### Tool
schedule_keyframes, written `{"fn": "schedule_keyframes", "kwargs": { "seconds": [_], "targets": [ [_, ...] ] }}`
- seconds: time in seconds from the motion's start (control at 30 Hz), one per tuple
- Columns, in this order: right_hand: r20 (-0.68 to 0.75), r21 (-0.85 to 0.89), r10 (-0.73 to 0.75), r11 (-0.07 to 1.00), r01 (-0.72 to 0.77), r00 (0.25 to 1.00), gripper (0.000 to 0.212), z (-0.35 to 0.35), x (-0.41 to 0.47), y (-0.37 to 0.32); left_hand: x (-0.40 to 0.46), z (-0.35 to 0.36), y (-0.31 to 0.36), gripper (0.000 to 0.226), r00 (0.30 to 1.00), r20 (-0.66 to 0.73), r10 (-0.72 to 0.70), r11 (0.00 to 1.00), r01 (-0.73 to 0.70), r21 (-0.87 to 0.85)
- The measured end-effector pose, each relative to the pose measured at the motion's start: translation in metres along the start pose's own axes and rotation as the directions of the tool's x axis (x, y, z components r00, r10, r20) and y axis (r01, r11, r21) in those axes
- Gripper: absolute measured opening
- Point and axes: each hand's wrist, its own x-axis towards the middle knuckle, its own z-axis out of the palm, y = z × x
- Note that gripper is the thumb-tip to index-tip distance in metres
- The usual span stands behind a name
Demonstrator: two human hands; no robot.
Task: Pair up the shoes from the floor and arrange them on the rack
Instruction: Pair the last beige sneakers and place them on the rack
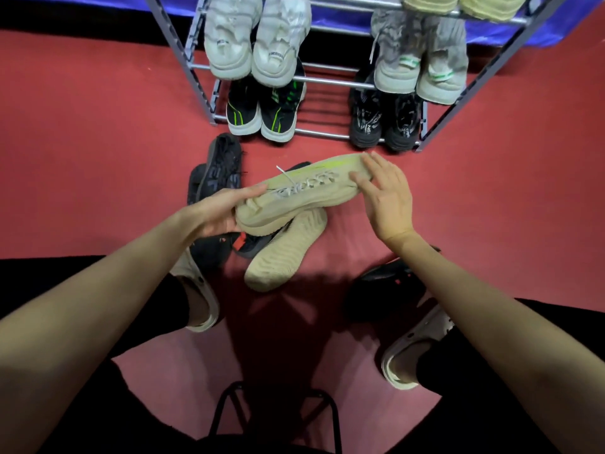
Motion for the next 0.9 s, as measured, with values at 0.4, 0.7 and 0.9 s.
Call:
{"fn": "schedule_keyframes", "kwargs": {
  "seconds": [0.4, 0.7, 0.9],
  "targets": [
    [0.73, 0.107, 0.52, 0.554, -0.826, 0.443, 0.084, 0.064, -0.016, -0.07, -0.011, -0.05, -0.042, 0.023, 0.954, -0.274, 0.118, 0.974, -0.165, -0.155],
    [0.91, 0.195, 0.211, 0.541, -0.818, 0.357, 0.102, 0.112, 0.005, -0.048, 0.006, -0.052, -0.052, 0.032, 0.951, -0.301, 0.064, 0.962, -0.14, -0.236],
    [0.858, -0.019, 0.348, 0.758, -0.652, 0.379, 0.077, 0.117, -0.005, -0.055, 0.012, -0.048, -0.054, 0.048, 0.945, -0.327, 0.028, 0.955, -0.122, -0.269]
  ]
}}
